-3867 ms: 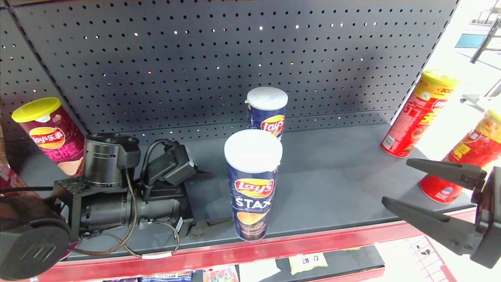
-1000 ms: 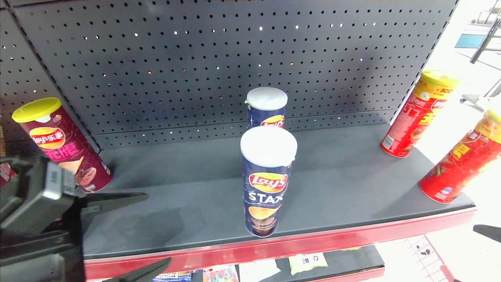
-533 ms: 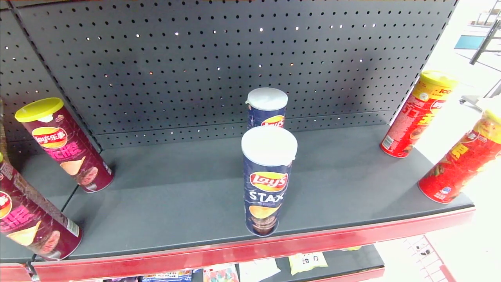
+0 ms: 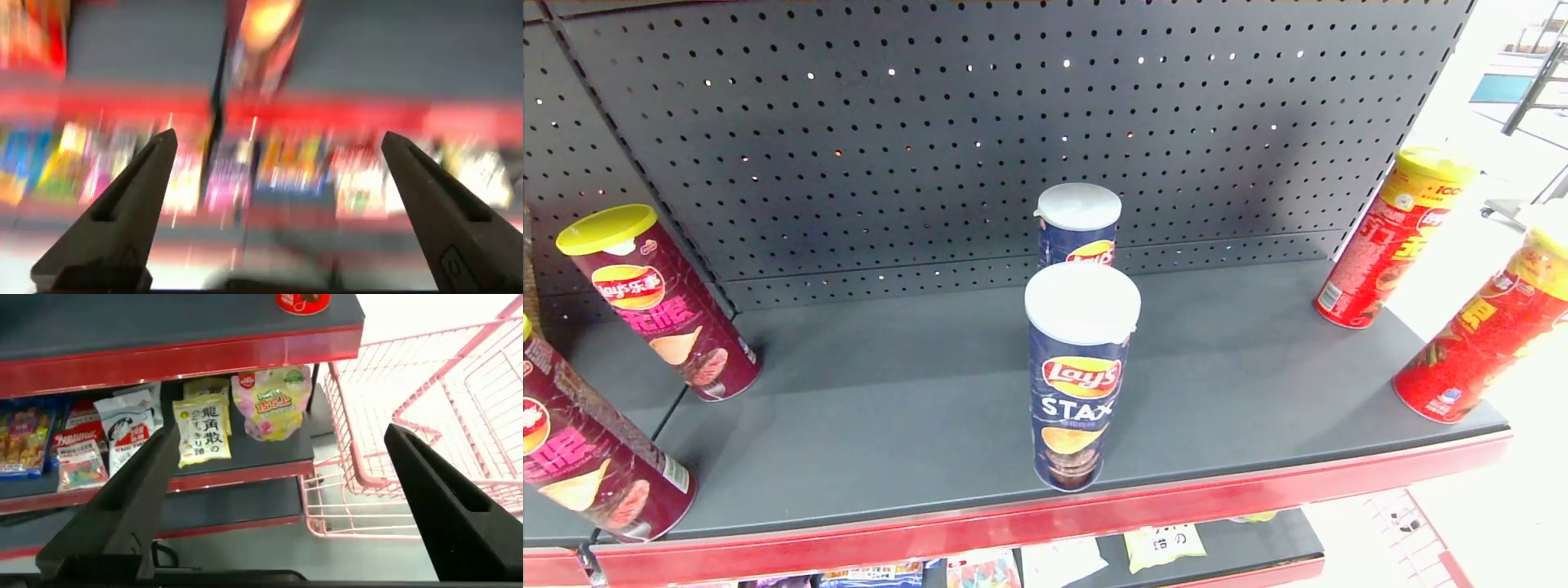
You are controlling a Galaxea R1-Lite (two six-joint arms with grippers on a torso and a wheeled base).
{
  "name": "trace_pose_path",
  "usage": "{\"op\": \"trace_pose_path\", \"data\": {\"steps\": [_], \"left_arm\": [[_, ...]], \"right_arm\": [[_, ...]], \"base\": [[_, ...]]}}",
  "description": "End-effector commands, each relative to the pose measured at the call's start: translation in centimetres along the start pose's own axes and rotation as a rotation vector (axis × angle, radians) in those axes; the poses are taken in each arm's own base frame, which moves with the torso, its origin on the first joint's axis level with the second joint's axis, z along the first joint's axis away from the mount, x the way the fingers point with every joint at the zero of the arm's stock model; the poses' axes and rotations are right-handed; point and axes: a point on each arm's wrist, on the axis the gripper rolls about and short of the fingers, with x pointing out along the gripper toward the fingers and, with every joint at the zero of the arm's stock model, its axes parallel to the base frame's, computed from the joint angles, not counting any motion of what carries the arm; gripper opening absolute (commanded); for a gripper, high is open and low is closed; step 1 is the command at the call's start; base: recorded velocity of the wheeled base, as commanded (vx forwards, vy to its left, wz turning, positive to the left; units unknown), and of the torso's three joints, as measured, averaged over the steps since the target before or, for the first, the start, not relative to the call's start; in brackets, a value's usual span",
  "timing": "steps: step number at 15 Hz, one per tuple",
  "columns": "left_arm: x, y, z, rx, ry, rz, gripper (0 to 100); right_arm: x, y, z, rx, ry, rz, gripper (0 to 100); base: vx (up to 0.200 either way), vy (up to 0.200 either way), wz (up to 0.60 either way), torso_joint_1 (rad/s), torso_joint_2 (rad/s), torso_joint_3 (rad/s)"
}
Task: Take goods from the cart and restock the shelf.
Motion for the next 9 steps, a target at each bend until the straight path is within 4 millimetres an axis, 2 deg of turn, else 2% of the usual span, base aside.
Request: {"op": "trace_pose_path", "data": {"steps": [1, 2, 3, 5, 7, 9], "left_arm": [[1.4, 0.2, -0.8, 0.05, -0.038, -0.079, 100], [1.4, 0.3, -0.7, 0.067, -0.037, -0.094, 100], [1.6, 0.4, -1.3, 0.103, -0.032, -0.078, 100], [1.6, 0.6, -3.3, 0.168, -0.058, -0.088, 100], [2.4, 0.5, -4.4, 0.164, -0.045, -0.13, 100], [4.3, 0.3, -5.7, 0.151, -0.144, -0.172, 100]], "right_arm": [[0.9, 0.8, 0.2, 0.018, 0.063, -0.105, 100], [1.7, 1.2, 0.8, 0.043, 0.102, -0.161, 100], [2.5, 1.6, 0.6, 0.09, 0.09, -0.17, 100], [2.2, 2.0, -1.8, 0.08, -0.027, -0.021, 100], [2.8, 2.0, -2.1, 0.013, -0.104, 0.036, 100], [4.3, 2.1, -3.1, -0.115, -0.199, 0.124, 100]], "base": [[0.0, 0.0, 0.0, 0.0, 0.0, 0.0], [0.0, 0.0, 0.0, 0.0, 0.0, 0.0], [0.0, 0.0, 0.0, 0.0, 0.0, 0.0], [0.0, 0.0, 0.0, 0.0, 0.0, 0.0], [0.0, 0.0, 0.0, 0.0, 0.0, 0.0], [0.0, 0.0, 0.0, 0.0, 0.0, 0.0]]}}
